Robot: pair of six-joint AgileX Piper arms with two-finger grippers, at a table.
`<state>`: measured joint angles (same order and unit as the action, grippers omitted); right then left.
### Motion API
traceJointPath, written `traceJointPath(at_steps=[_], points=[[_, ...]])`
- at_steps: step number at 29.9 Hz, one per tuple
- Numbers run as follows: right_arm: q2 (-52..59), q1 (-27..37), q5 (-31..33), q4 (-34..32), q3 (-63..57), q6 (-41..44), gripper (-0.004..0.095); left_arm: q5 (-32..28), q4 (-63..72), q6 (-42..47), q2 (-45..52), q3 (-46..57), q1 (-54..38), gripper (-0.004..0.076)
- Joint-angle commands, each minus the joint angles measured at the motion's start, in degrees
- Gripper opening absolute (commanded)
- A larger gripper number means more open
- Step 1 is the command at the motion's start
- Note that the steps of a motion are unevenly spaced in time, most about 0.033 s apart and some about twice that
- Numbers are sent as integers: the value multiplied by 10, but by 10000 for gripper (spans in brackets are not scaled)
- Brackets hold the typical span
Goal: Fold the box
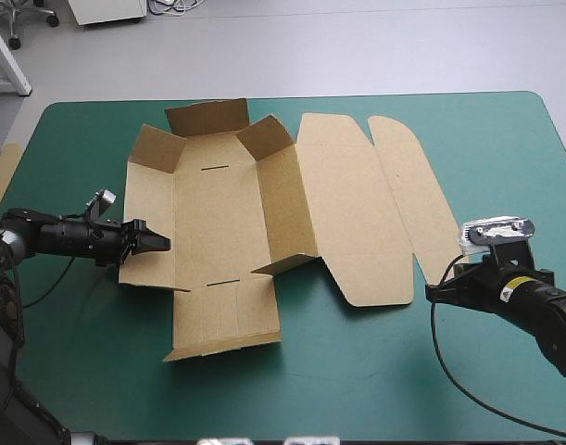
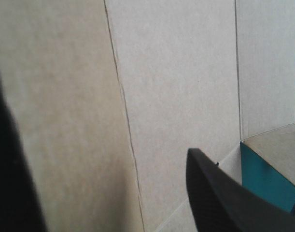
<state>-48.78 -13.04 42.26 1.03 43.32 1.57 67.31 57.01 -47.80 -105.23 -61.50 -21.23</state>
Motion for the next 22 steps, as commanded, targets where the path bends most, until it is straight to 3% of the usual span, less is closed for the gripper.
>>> traceJointPath(at_steps=[1, 7, 16, 22], points=[[2, -1, -32, -4, 19, -5, -13, 32, 27, -2, 25, -14, 5, 292], [2, -1, -32, -4, 19, -5, -13, 22, 35, -11, 25, -14, 8, -8], [2, -1, -31, -4, 19, -5, -13, 34, 83, -70, 56, -17, 9, -10], [2, -1, -31, -4, 19, -5, -13, 36, 28, -47, 84, -109, 9, -10]])
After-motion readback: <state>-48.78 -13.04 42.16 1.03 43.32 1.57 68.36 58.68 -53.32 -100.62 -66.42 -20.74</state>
